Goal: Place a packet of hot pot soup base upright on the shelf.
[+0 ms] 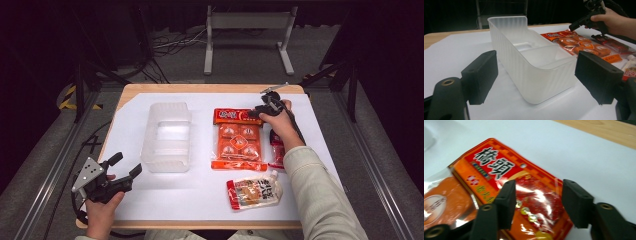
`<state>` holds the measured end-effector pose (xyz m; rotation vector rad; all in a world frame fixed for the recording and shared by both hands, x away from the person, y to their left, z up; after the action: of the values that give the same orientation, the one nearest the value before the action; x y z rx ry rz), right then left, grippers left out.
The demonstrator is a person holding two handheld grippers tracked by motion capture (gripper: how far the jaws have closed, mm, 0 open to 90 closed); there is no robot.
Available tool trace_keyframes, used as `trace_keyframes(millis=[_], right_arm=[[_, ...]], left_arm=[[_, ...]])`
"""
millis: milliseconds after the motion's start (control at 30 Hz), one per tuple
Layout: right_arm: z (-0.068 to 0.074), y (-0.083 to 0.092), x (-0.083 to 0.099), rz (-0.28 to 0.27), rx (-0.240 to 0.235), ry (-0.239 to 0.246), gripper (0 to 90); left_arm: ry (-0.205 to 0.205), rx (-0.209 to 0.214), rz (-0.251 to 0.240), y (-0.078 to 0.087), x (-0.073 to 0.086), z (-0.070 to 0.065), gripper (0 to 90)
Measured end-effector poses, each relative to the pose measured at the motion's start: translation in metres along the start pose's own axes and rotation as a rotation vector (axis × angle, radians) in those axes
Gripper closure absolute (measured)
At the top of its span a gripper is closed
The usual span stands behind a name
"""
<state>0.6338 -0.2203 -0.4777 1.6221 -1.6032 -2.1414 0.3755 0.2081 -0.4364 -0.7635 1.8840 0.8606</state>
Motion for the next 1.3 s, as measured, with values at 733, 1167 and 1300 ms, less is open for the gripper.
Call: trace_keyframes(millis=[733, 1167, 1300], right_arm=[[-0.008, -0.004, 0.01, -0.007, -0.092, -0.13, 44.9], [-0.013, -0.007, 0.019, 0.065, -0.048, -0.01, 70.3], [-0.015, -0.008, 0.019, 0.075, -0.024, 0.003, 82.3]], left_arm=[[0.005, 0.0, 0.002, -0.001, 0.0, 0.001, 19.5], [0.004, 0.0, 0.008, -0.004, 0.001, 0.002, 19.7], [0.003, -0.002, 0.012, -0.004, 0.002, 0.002, 19.7]])
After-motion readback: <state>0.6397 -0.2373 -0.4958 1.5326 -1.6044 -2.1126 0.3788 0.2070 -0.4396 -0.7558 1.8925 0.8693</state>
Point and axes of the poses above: each handheld gripper's, and its own axes: y roughly backward along the jaws, x roughly out of its underside, z roughly to its left, the point moved 9 cm from there along -y, roughly forward along the jaws, and after that the axes turned 14 degrees about y, right-handed, at the moved point
